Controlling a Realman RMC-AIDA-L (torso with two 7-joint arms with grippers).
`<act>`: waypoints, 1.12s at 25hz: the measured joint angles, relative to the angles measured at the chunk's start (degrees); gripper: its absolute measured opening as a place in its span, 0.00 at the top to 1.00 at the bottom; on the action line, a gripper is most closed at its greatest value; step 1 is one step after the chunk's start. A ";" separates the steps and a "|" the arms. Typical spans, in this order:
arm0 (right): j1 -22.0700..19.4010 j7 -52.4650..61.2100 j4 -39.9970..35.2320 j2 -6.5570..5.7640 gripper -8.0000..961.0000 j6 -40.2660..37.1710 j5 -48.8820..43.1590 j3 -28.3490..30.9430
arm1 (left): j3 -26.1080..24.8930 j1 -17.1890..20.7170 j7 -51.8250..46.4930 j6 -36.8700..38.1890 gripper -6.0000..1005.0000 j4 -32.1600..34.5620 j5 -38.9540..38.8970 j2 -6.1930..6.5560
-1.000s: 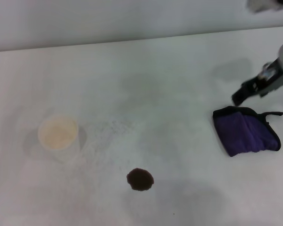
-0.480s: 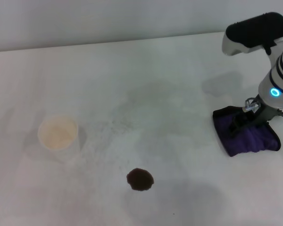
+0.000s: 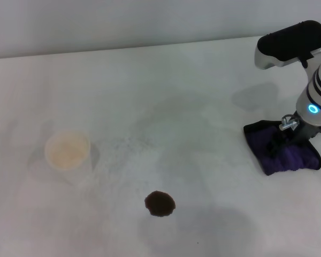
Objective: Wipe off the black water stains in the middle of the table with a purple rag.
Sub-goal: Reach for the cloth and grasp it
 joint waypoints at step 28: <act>1.36 0.59 -2.98 0.19 0.92 4.40 1.20 -0.86 | -0.79 -1.70 0.00 1.63 0.11 -0.03 -0.09 0.14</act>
